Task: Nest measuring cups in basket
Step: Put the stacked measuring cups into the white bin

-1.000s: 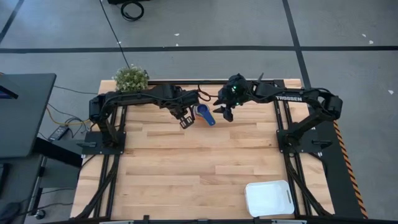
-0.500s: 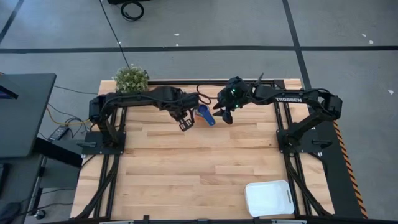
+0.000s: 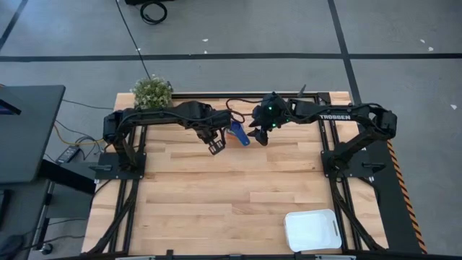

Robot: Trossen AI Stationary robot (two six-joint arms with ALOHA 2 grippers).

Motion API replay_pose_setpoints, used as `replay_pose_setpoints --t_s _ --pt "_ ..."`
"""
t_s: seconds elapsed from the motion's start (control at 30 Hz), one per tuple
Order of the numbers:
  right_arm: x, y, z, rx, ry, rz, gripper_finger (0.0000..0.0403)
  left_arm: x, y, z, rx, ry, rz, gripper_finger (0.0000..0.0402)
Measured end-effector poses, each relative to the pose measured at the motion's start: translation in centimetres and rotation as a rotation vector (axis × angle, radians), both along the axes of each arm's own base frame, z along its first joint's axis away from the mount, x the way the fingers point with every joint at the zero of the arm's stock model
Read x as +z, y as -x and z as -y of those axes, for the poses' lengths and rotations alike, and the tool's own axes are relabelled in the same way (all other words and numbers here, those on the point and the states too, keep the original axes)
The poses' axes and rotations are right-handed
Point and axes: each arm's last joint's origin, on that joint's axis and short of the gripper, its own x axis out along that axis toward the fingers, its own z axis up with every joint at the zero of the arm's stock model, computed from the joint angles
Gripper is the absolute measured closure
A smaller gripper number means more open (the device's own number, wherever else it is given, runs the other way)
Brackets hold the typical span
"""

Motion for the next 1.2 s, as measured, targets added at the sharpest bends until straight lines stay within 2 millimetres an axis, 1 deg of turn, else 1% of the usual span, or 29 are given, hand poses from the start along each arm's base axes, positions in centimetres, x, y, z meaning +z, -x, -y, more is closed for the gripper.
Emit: replay_pose_setpoints --t_s 0.07,0.13,0.27,0.4,0.53,0.63,0.7,0.83,1.0,1.13,1.2 --pt "-0.1 0.1 0.0 -0.06 -0.071 -0.019 0.0171 0.0 0.0 0.1 0.024 0.025 0.008 0.0401" --pt "-0.2 0.2 0.0 -0.077 -0.093 -0.029 0.0171 0.0 0.0 0.1 0.044 0.05 0.016 0.0401" --pt "-0.2 0.3 0.1 -0.074 -0.097 -0.026 0.0172 0.0 -0.1 0.2 0.069 0.107 0.036 0.0401" --pt "-0.1 0.5 0.6 -0.069 -0.191 -0.008 0.0172 0.0 -0.4 0.3 0.112 0.146 0.062 0.0401" --pt "-0.1 0.6 0.8 -0.054 -0.222 0.001 0.0172 0.1 -0.8 0.2 0.173 0.151 0.12 0.0401" --pt "-0.1 0.7 0.9 -0.052 -0.217 0.001 0.0172 0.2 -1.1 0.4 0.182 0.142 0.144 0.0401" --pt "-0.1 0.7 0.9 -0.049 -0.221 -0.001 0.0172 0.2 -1.1 0.8 0.183 0.137 0.139 0.0401" --pt "-0.2 0.7 0.7 -0.001 -0.229 0.0 0.0173 0.2 -1.0 2.6 0.169 0.078 0.116 0.0401" --pt "-0.3 0.8 0.7 0.015 -0.221 -0.014 0.0173 1.6 0.0 4.8 0.135 -0.002 0.133 0.0401" --pt "-0.3 0.8 0.7 0.016 -0.221 -0.013 0.0173 3.9 1.7 6.3 0.104 -0.038 0.202 0.0401" --pt "-0.3 0.9 0.7 0.017 -0.223 -0.013 0.0173 5.4 2.9 6.9 0.118 -0.11 0.255 0.0401"
